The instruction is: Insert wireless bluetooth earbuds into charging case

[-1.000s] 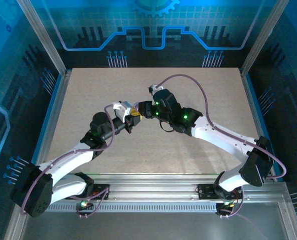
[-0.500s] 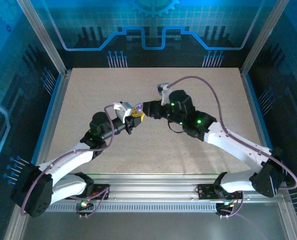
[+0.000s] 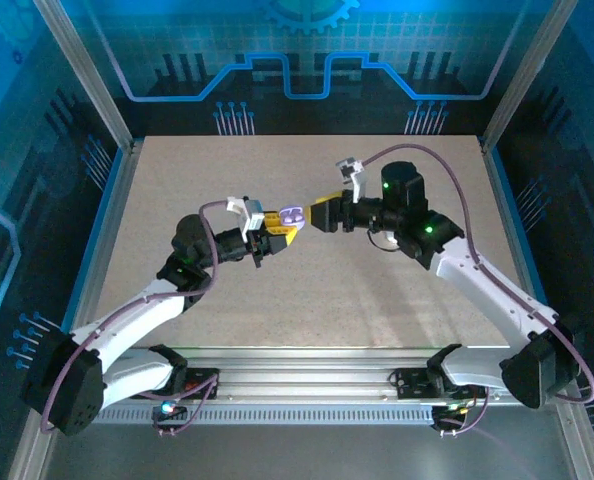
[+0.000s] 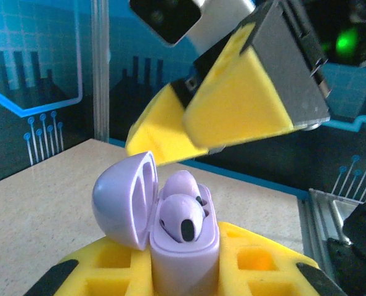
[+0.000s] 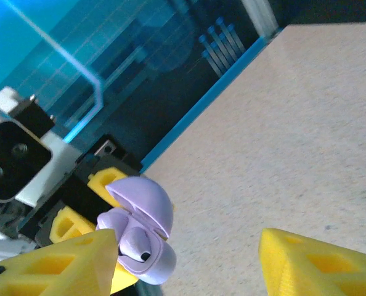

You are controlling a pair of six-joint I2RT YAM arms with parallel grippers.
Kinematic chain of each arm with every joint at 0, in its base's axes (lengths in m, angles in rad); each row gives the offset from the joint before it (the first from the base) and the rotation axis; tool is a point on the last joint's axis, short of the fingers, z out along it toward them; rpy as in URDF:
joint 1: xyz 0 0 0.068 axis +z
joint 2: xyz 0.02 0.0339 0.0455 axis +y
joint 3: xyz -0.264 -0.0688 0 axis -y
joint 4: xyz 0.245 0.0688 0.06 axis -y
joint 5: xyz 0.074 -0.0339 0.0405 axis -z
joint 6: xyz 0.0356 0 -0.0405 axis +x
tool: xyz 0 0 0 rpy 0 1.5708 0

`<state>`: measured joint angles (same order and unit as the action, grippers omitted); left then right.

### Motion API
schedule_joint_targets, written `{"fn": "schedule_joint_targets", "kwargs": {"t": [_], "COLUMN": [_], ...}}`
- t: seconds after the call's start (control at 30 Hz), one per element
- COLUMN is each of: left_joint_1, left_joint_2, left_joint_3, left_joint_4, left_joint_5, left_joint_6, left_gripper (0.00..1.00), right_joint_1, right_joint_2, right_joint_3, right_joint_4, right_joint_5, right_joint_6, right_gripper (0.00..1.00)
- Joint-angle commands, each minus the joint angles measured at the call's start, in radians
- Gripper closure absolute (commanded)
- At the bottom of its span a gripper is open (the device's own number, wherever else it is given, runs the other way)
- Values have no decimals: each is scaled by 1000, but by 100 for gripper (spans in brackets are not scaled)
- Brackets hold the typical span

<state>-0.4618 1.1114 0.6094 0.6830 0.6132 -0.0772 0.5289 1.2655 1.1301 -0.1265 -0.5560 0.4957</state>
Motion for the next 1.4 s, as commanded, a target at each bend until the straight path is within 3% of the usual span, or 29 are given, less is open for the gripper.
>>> {"fn": "schedule_joint_targets", "kwargs": {"t": [0.0, 0.4, 0.63, 0.87, 1.2, 1.37], "left_joint_1": [5, 5, 5, 5, 5, 3], "left_joint_2": [-10, -12, -5, 8, 16, 12], "left_joint_3": [32, 32, 30, 33, 36, 33], "left_joint_4": [49, 8, -5, 22, 104, 144], "left_joint_5": [67, 56, 43, 70, 146, 175], "left_joint_6": [-29, -19, -12, -34, -109, -147], "left_gripper": [80, 80, 80, 80, 80, 80], "right_joint_1": [-6, 18, 25, 21, 62, 48], "right_joint_2": [27, 46, 2, -67, -88, -80], "right_joint_3": [43, 31, 19, 7, -16, -2], "right_joint_4": [-3, 189, 197, -11, -10, -16], "right_joint_5": [-143, -329, -361, -186, -142, -195], "right_joint_6": [3, 66, 55, -158, -479, -568], "right_gripper": [37, 43, 50, 47, 44, 43]}}
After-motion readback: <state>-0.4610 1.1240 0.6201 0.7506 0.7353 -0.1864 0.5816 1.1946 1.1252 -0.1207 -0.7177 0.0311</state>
